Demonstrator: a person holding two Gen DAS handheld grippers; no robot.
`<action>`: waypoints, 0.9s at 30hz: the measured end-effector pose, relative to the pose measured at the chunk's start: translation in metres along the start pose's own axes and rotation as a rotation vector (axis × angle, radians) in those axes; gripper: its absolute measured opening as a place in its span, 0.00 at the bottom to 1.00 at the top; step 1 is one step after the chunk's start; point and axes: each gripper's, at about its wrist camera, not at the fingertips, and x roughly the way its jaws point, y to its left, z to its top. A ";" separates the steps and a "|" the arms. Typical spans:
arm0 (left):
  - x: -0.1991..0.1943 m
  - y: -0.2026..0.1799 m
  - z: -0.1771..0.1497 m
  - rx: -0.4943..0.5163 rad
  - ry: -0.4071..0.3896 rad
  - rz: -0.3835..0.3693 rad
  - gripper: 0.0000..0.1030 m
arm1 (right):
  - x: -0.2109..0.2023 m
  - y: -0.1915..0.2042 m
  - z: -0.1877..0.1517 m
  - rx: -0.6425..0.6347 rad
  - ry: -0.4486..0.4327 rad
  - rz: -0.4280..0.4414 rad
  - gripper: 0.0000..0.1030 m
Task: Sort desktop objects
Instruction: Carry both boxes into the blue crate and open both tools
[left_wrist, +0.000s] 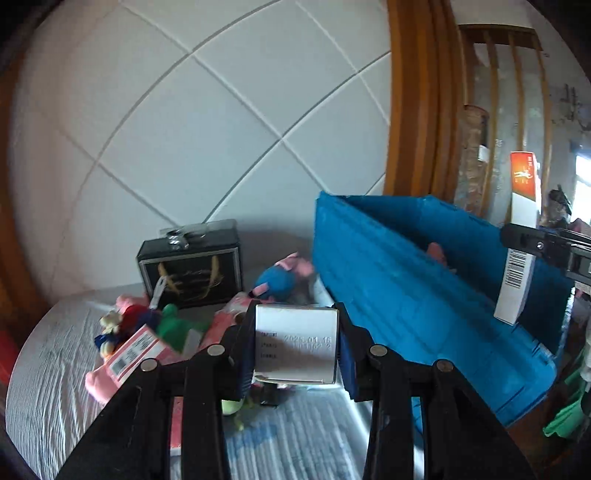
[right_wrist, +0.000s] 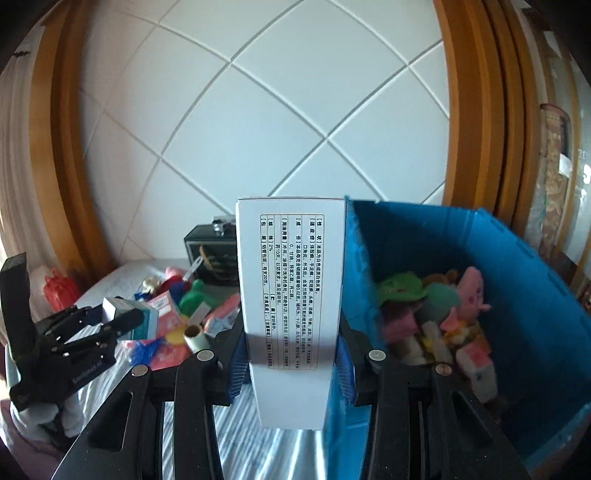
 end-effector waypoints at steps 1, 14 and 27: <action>0.002 -0.018 0.010 0.017 -0.013 -0.019 0.35 | -0.005 -0.014 0.006 -0.003 -0.003 -0.022 0.39; 0.131 -0.247 0.084 0.159 0.305 -0.251 0.35 | 0.067 -0.198 0.009 -0.071 0.373 -0.181 0.39; 0.222 -0.319 0.042 0.248 0.632 -0.165 0.37 | 0.117 -0.291 -0.033 -0.004 0.683 -0.101 0.39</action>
